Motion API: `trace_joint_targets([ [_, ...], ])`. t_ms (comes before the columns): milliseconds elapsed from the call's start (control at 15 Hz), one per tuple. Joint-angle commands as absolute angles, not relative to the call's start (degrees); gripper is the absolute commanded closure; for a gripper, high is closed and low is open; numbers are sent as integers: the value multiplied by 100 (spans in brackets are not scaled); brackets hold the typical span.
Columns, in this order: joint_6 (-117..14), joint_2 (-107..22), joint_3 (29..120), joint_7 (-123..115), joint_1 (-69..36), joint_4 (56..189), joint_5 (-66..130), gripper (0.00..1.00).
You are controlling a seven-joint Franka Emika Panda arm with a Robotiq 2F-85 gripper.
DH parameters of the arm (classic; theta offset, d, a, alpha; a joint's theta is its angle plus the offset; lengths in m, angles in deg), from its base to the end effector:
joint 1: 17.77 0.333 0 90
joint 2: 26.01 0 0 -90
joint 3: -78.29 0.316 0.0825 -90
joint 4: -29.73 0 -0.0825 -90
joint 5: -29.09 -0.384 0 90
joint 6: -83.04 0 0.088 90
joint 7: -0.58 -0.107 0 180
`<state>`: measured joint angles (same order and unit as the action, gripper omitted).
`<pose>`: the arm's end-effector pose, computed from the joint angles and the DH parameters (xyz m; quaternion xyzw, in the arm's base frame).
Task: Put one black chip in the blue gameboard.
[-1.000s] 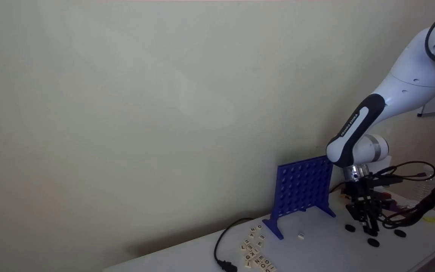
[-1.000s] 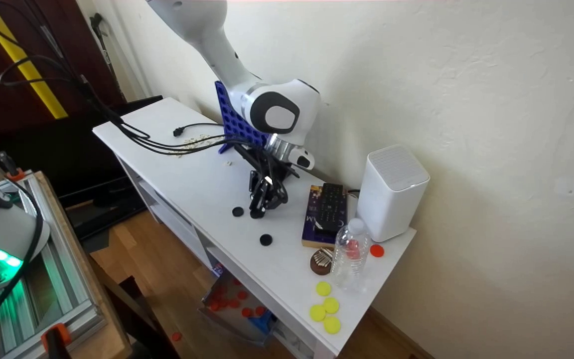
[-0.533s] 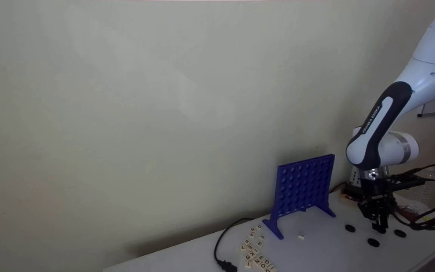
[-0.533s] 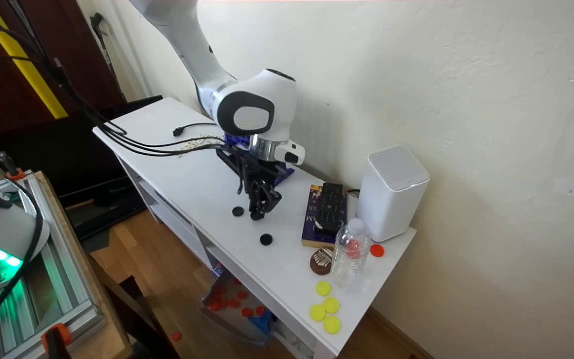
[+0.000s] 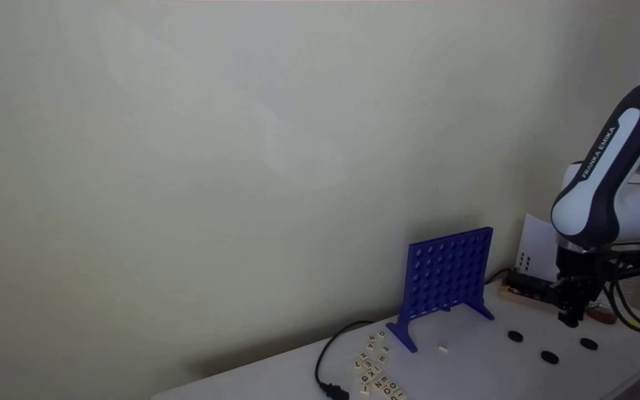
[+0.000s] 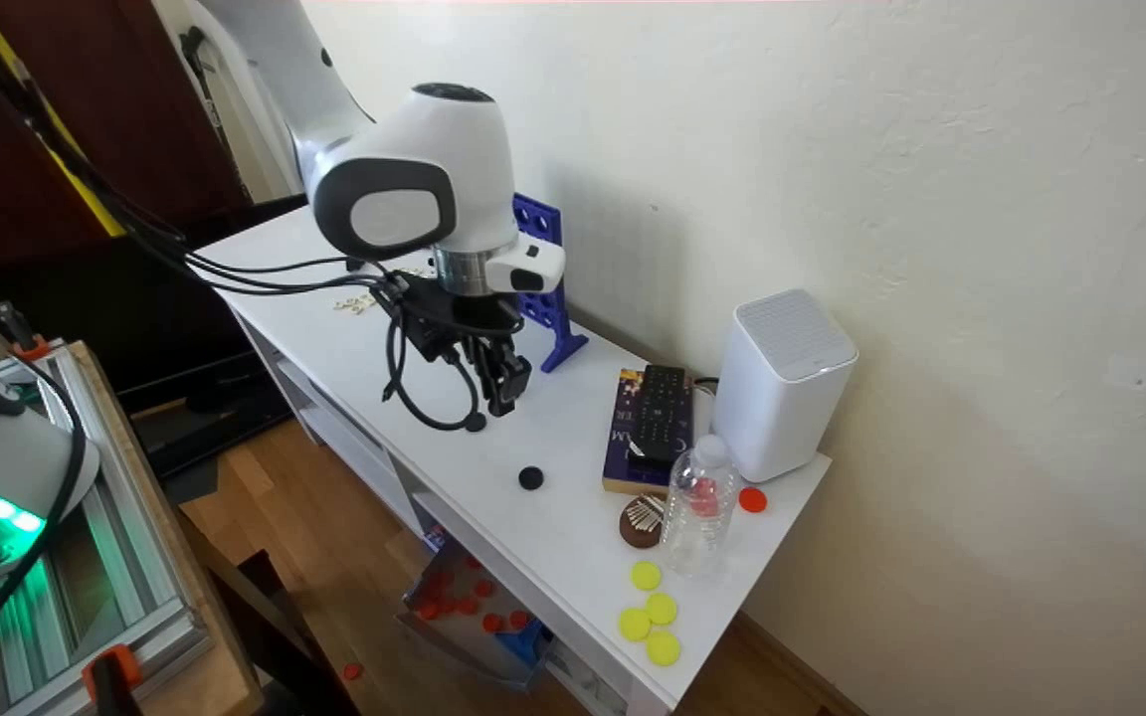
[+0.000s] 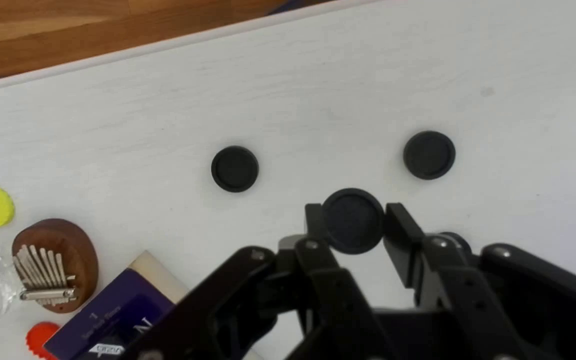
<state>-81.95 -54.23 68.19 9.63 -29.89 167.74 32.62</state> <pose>0.4433 -0.1863 0.1138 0.9959 -0.0750 -0.0213 0.0452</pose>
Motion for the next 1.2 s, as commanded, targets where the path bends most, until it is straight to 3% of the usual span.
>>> trace_joint_targets([
  [0,-9021,-4590,6882,1082,-3064,17691,3334,91],
  [1133,-11803,-3290,7557,1173,-3276,18821,3684,91],
])
